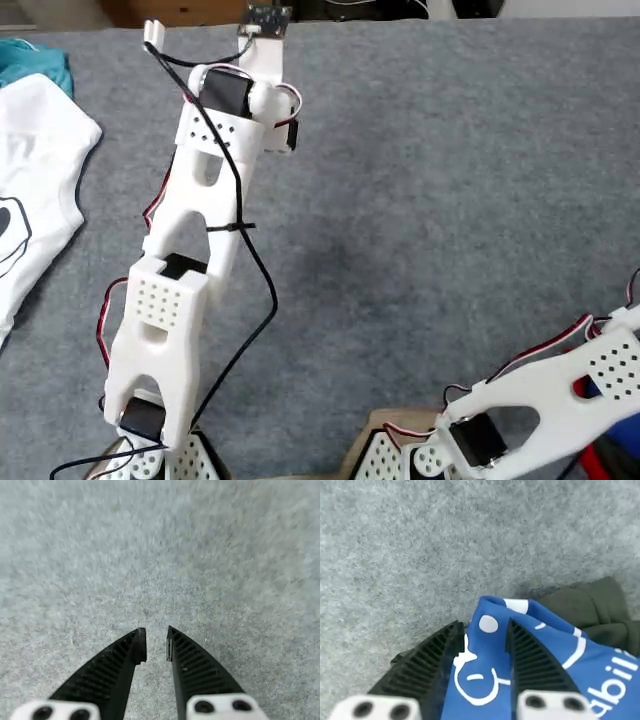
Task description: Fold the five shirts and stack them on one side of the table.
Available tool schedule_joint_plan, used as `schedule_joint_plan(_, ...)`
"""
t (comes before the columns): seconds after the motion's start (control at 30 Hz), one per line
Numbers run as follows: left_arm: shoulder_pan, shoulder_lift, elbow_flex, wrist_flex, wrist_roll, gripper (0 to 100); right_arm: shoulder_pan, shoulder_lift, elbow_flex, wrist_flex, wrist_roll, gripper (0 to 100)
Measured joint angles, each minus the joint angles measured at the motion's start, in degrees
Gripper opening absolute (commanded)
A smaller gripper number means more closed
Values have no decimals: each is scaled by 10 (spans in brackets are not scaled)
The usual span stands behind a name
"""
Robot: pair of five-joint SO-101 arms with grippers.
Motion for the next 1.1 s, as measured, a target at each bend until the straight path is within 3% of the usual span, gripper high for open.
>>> schedule_joint_plan(0.63, -28, 4, 0, 0, -3, 88, 0, 39, -12, 0, 33, 140)
schedule_joint_plan(0.83, -33, 4, 0, 0, -26, 89, 0, 39, -12, 0, 41, 20)
schedule_joint_plan(1.1, -33, 4, 0, 0, -26, 89, 14, 39, -12, 0, 74, 9)
